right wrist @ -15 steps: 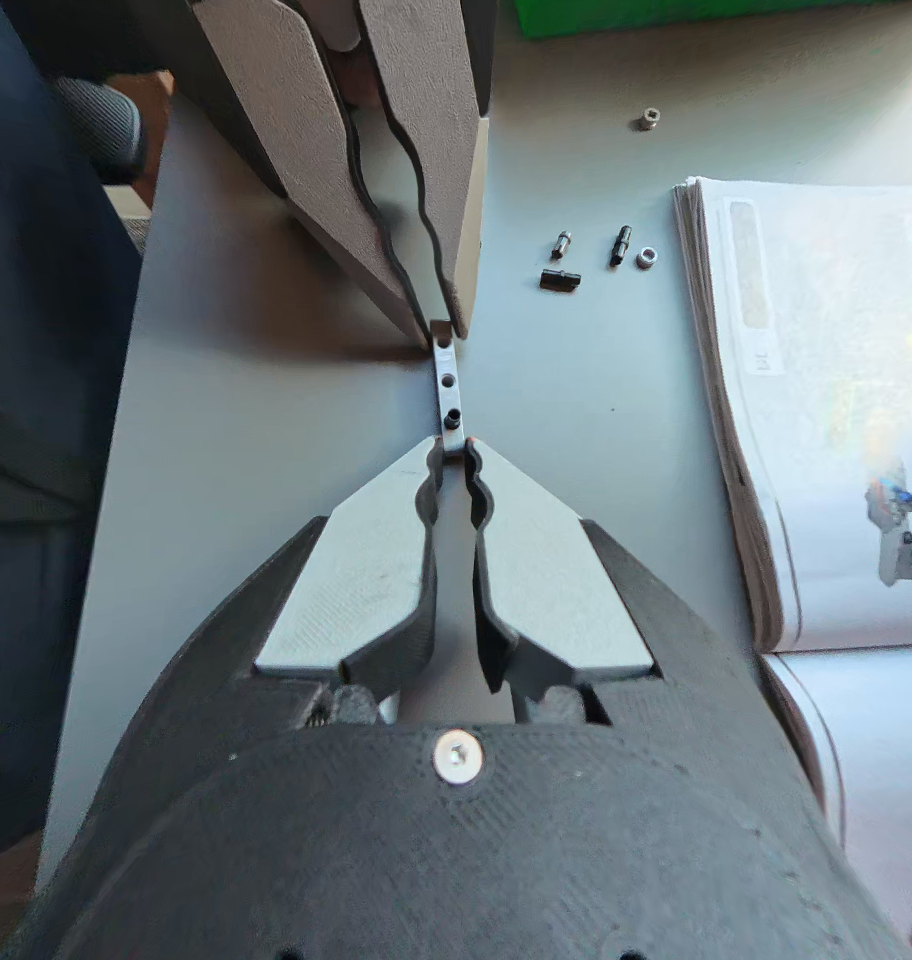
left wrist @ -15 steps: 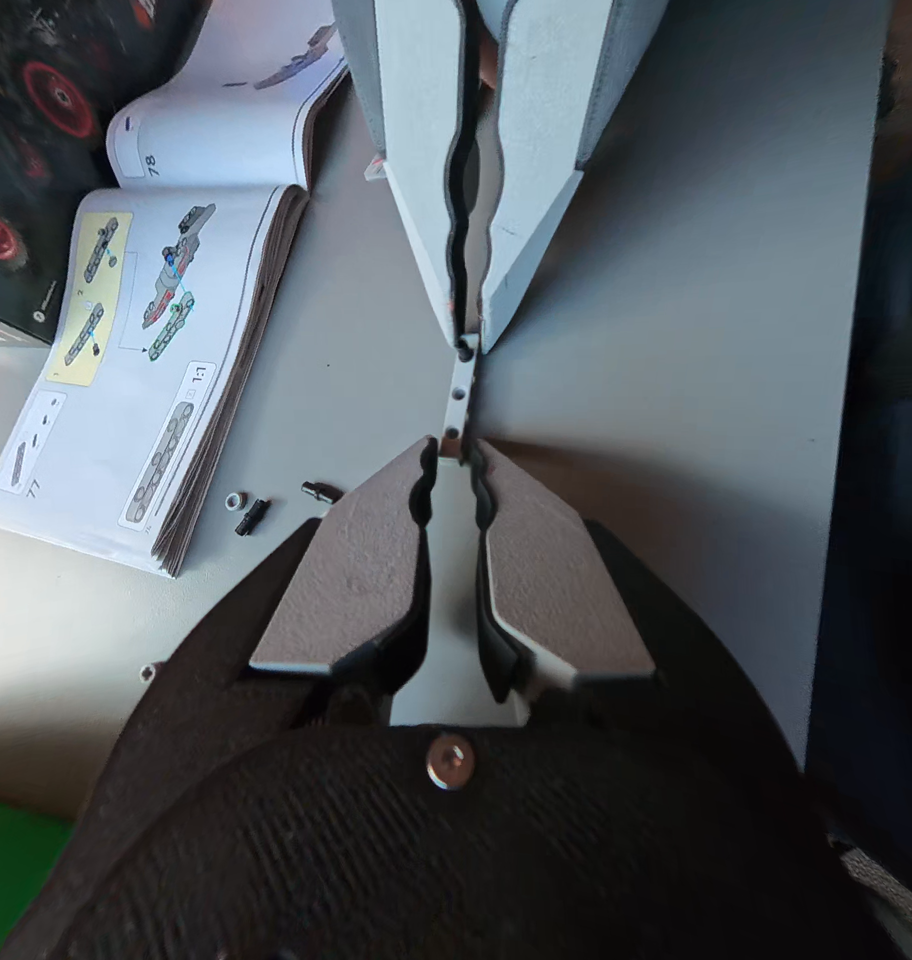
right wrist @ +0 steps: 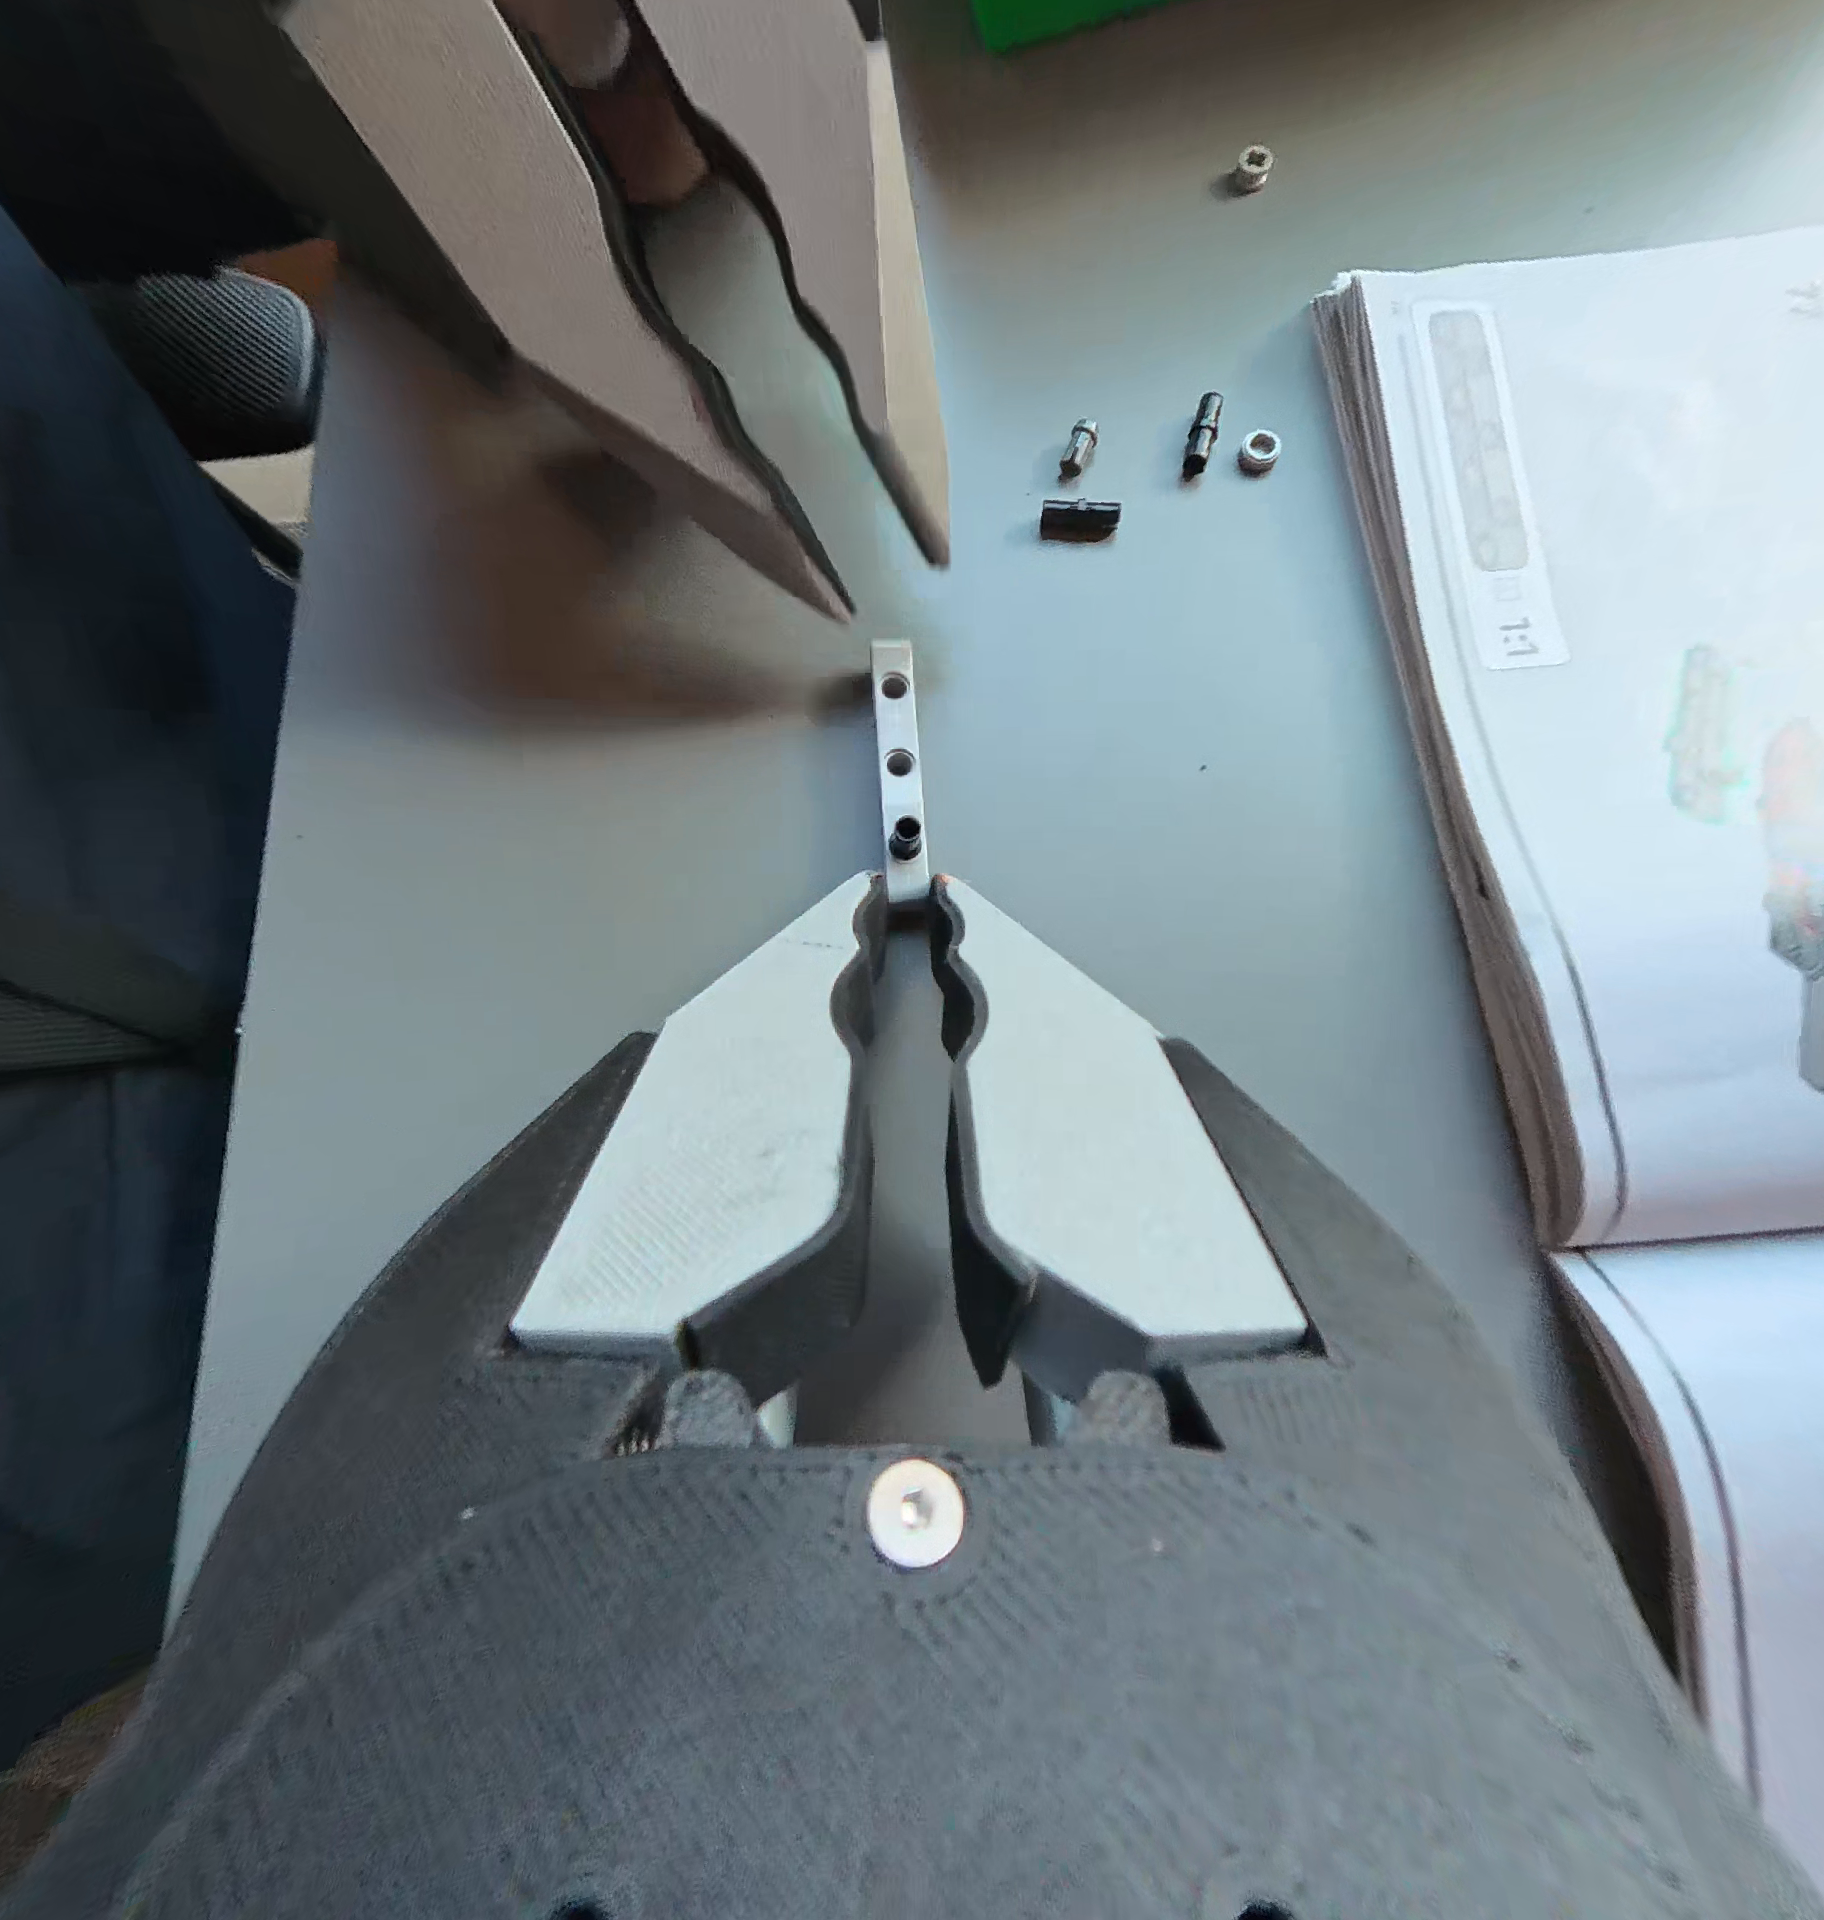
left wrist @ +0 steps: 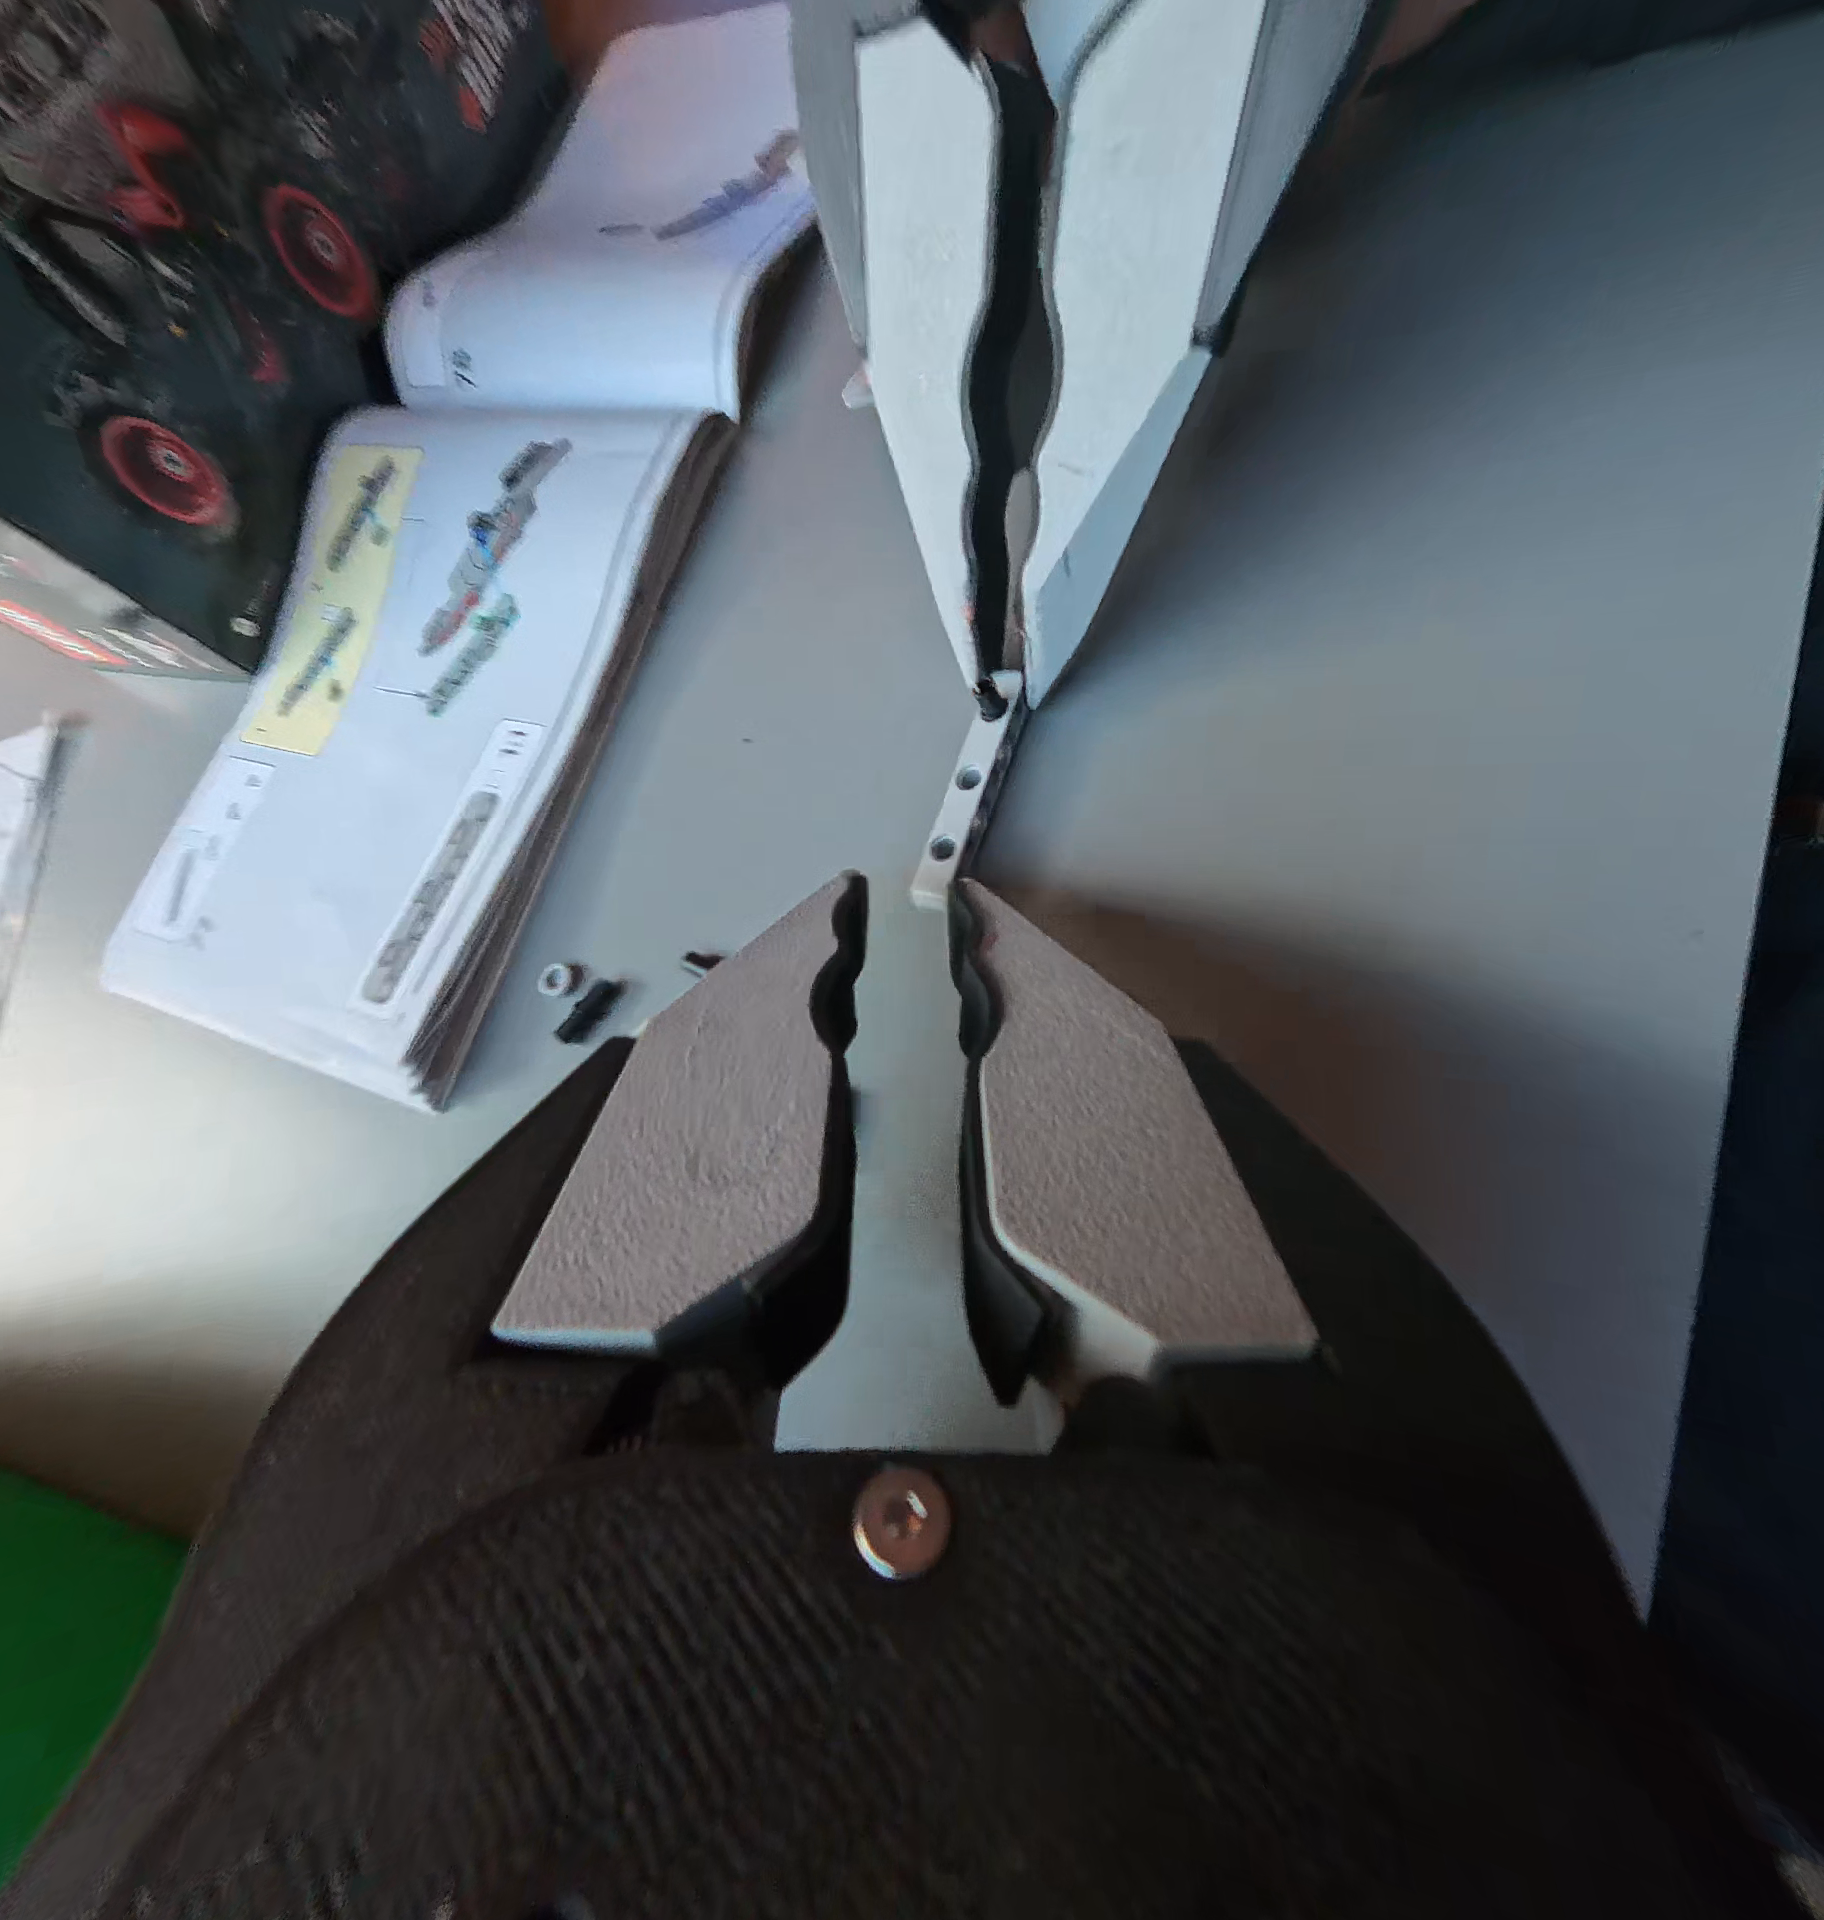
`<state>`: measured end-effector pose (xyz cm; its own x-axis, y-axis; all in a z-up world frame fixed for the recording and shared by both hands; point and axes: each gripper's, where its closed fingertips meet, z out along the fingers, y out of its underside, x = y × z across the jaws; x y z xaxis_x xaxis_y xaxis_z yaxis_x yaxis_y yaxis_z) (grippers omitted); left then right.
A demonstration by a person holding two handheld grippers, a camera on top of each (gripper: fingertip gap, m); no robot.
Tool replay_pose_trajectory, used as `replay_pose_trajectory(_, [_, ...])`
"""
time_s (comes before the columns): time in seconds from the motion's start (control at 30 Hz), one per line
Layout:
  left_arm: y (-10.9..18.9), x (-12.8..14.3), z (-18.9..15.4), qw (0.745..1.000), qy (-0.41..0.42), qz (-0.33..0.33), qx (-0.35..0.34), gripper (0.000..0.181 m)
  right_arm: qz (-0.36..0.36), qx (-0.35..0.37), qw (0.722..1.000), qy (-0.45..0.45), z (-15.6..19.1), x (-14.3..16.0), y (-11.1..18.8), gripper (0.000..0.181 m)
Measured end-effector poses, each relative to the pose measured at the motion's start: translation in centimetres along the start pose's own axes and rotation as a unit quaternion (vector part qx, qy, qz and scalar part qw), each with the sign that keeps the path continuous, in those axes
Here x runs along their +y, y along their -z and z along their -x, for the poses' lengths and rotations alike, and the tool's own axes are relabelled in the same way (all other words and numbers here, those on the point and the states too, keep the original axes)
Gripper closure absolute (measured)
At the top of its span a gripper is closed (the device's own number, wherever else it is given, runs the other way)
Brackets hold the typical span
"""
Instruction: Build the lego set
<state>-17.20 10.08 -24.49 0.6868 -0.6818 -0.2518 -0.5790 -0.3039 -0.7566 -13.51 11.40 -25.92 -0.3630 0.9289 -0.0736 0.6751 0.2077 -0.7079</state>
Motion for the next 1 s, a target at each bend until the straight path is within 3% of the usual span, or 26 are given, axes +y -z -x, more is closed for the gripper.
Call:
replay_pose_trajectory(0.13, [1.9, -0.5, 1.5, 0.997, 0.028, -0.046, -0.057, 0.170, 0.006, 0.024, 0.999, 0.026, -0.4, 0.2, 0.2, 0.177])
replay_pose_trajectory(0.3, [3.3, 1.6, 4.3, 0.987, 0.106, -0.021, -0.122, 0.170, 0.008, 0.032, 0.999, 0.025, -0.7, 0.5, 0.4, 0.172])
replay_pose_trajectory(0.57, [1.3, 3.3, 4.6, 0.985, 0.140, 0.053, -0.086, 0.167, 0.004, 0.050, 0.998, 0.032, -1.2, 0.3, 1.2, 0.168])
replay_pose_trajectory(1.0, [0.5, 3.6, 4.6, 0.984, 0.153, 0.064, -0.057, 0.166, -0.035, 0.075, 0.996, 0.021, -2.4, -0.7, 3.7, 0.168])
